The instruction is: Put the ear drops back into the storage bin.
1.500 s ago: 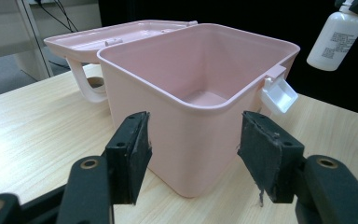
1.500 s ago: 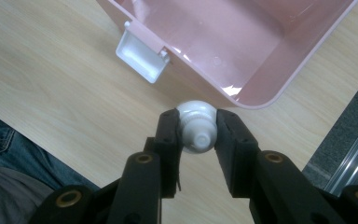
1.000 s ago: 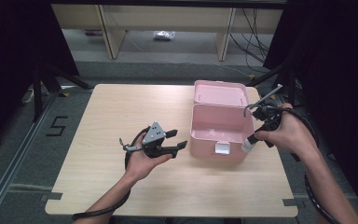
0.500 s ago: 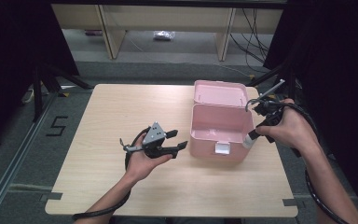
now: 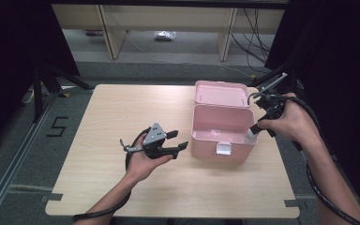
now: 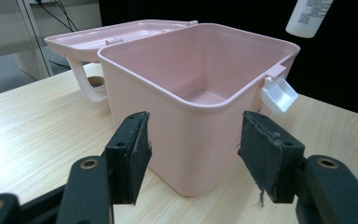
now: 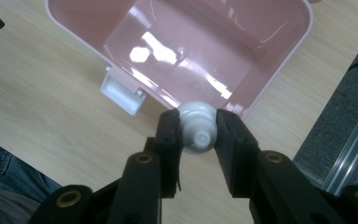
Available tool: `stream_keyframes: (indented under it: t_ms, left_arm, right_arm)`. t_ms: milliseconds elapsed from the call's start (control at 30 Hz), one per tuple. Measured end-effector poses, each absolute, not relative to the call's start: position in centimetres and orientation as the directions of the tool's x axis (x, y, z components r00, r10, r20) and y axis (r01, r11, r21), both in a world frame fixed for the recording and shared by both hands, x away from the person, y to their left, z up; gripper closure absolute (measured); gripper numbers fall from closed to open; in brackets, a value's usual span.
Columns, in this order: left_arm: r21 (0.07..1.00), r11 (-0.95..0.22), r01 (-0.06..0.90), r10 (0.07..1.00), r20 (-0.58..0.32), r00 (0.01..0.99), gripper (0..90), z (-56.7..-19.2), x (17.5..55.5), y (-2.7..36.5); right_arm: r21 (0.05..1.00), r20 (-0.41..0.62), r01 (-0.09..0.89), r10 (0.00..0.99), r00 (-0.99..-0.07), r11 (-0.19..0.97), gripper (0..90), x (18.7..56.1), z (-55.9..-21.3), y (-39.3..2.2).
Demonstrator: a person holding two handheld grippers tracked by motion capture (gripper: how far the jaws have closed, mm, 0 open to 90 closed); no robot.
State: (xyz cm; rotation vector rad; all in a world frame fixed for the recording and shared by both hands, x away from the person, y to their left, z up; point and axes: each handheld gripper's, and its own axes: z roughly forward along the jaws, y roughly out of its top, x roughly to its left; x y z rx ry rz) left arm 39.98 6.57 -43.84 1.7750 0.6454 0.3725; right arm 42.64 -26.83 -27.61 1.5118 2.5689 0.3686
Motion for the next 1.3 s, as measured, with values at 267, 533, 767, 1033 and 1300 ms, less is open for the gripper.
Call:
stream_keyframes:
  t_ms: [267,533,767,1033,1300]
  left_arm:
    - [0.950,-0.202,0.238,0.598,-0.073,0.798,41.6,-43.9,40.0,6.5]
    - [0.953,-0.191,0.237,0.591,-0.081,0.802,41.6,-44.0,40.1,6.5]
    - [0.949,-0.198,0.245,0.601,-0.080,0.796,41.6,-44.1,40.0,6.7]
    - [0.949,-0.196,0.246,0.599,-0.083,0.797,41.5,-44.2,40.1,6.6]
    - [0.949,-0.193,0.247,0.602,-0.084,0.794,41.4,-44.2,40.1,6.7]
  right_arm:
    - [0.284,0.048,0.846,0.874,-0.484,0.452,71.8,43.8,-28.1,-27.2]
    - [0.254,0.040,0.864,0.888,-0.458,0.434,71.8,44.5,-28.6,-26.8]
    - [0.244,0.033,0.858,0.880,-0.473,0.452,71.8,45.0,-29.1,-26.9]
    - [0.224,-0.013,0.861,0.884,-0.467,0.457,71.8,45.3,-29.6,-26.6]
    - [0.202,-0.014,0.868,0.888,-0.460,0.453,71.8,45.7,-30.2,-26.6]
